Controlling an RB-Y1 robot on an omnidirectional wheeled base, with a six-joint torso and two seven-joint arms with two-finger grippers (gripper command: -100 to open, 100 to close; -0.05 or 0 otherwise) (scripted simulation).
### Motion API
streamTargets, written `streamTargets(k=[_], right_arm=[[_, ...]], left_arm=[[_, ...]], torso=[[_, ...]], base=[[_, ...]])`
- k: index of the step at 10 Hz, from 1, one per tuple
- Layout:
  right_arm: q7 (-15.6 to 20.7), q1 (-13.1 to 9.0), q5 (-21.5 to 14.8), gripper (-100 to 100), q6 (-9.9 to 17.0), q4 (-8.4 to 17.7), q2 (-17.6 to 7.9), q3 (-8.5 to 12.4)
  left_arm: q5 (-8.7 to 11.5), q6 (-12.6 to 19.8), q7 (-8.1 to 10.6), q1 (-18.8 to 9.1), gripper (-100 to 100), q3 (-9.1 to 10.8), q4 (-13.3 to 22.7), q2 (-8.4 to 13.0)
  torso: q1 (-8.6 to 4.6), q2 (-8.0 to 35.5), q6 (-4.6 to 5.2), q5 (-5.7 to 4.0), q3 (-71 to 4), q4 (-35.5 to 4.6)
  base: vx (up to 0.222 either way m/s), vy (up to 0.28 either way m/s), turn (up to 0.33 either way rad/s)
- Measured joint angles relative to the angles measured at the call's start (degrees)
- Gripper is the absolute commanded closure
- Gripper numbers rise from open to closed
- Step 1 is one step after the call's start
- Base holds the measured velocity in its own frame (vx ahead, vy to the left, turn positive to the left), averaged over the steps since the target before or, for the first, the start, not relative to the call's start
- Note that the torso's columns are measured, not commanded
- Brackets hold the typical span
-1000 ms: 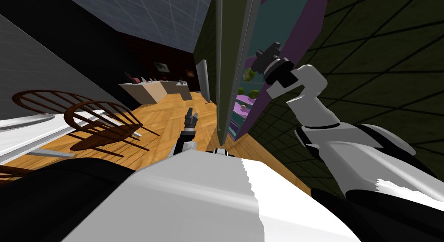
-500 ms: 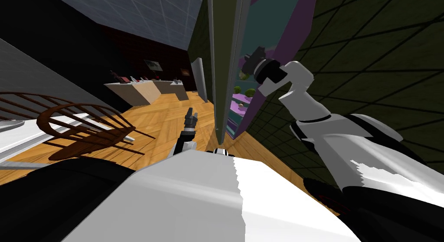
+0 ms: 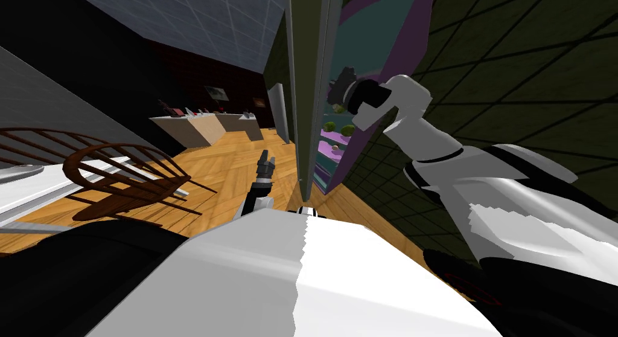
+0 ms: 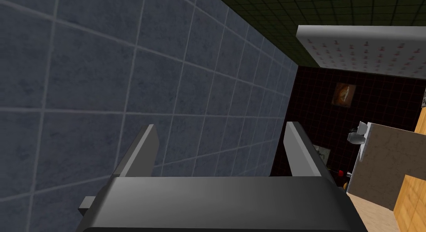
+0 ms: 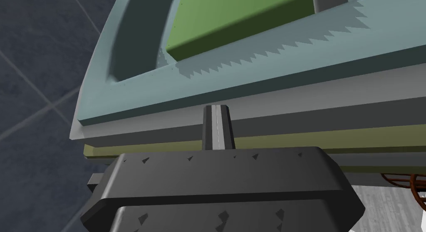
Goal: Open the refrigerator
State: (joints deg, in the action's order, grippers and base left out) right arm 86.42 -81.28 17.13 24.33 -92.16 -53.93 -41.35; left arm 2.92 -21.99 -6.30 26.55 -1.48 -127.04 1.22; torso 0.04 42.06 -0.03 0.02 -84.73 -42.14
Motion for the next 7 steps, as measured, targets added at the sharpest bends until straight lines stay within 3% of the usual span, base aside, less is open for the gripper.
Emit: streamTargets(k=[1,3,6,7], right_arm=[[1.30,-1.56,2.22,100,1.27,0.30,0.54,-1.68],[4.75,-5.54,6.14,100,4.36,2.00,3.11,-5.43],[9.41,-11.05,10.85,100,8.46,1.99,3.24,-10.73],[9.99,-11.97,10.83,100,8.70,2.21,3.60,-12.44]], left_arm=[[0.00,0.00,0.00,0.01,0,0.01,0.00,0.00],[0.00,0.00,0.00,-0.01,0,-0.01,0.00,0.00],[0.00,0.00,0.00,0.00,0,0.00,0.00,0.00],[0.00,0.00,0.00,0.00,0,0.00,0.00,0.00]], torso=[[-0.03,0.23,0.08,-0.02,0.15,-0.11],[0.06,0.24,-0.01,0.02,0.19,-0.16],[-0.12,0.13,0.04,-0.05,0.10,-0.11],[-0.10,0.17,0.03,-0.05,0.13,-0.11]], base=[[-0.077,0.020,-0.202],[-0.023,0.018,0.014],[0.003,0.002,0.000],[-0.059,0.010,-0.315]])
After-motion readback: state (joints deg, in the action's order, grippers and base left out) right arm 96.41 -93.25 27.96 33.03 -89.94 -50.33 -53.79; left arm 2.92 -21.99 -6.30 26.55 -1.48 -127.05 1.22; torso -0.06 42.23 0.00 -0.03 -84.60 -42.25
